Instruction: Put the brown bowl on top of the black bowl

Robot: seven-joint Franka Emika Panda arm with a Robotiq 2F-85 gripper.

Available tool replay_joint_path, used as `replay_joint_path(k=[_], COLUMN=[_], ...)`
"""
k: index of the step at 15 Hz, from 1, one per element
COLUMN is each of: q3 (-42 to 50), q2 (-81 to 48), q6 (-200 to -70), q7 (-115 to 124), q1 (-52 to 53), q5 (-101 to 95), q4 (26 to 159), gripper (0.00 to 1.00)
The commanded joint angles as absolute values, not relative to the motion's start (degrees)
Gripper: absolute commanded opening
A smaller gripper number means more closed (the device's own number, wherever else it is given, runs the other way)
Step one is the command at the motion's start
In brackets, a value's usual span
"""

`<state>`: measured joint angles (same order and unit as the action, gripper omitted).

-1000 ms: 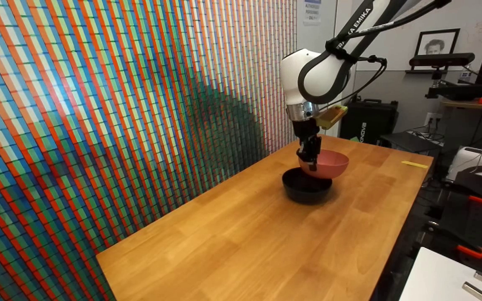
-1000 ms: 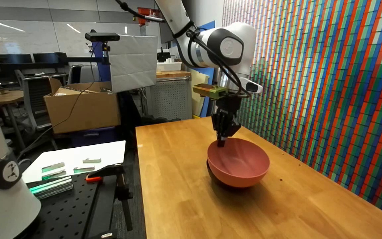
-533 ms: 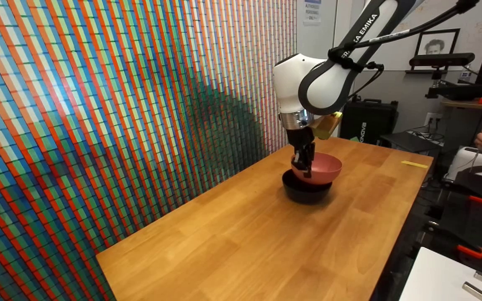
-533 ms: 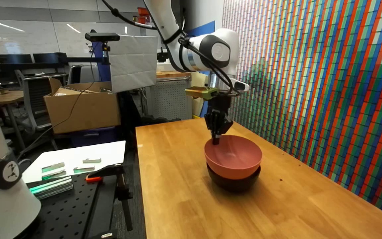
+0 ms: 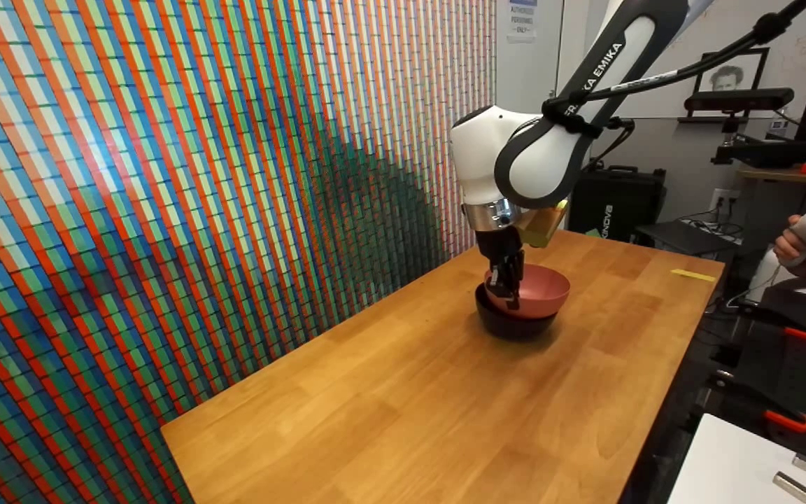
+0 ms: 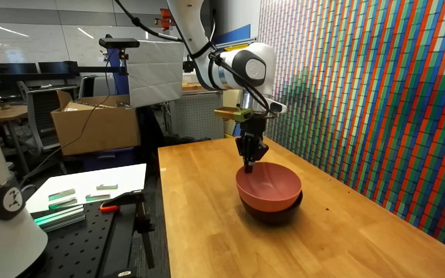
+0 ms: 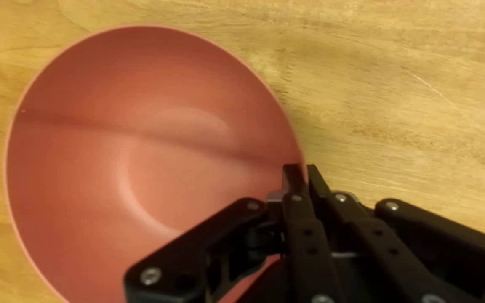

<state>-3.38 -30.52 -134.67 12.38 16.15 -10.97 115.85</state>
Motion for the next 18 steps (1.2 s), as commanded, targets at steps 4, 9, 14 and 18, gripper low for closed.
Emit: replay_joint_path(k=[4,9,14,18], q3=[-2.28,-2.64,-2.96,-3.13], q2=[-35.44,-38.04,-38.60,-37.46], q6=[-134.60,-133.98,-133.13,-132.66], q7=[13.67,13.08,12.47,11.74], q1=[16.92,17.23,17.17,16.48], q5=[-12.01,-11.39,-10.87,-10.39], q4=[110.24,108.03,107.57,108.28], gripper=[0.06,0.06,0.44,0.75])
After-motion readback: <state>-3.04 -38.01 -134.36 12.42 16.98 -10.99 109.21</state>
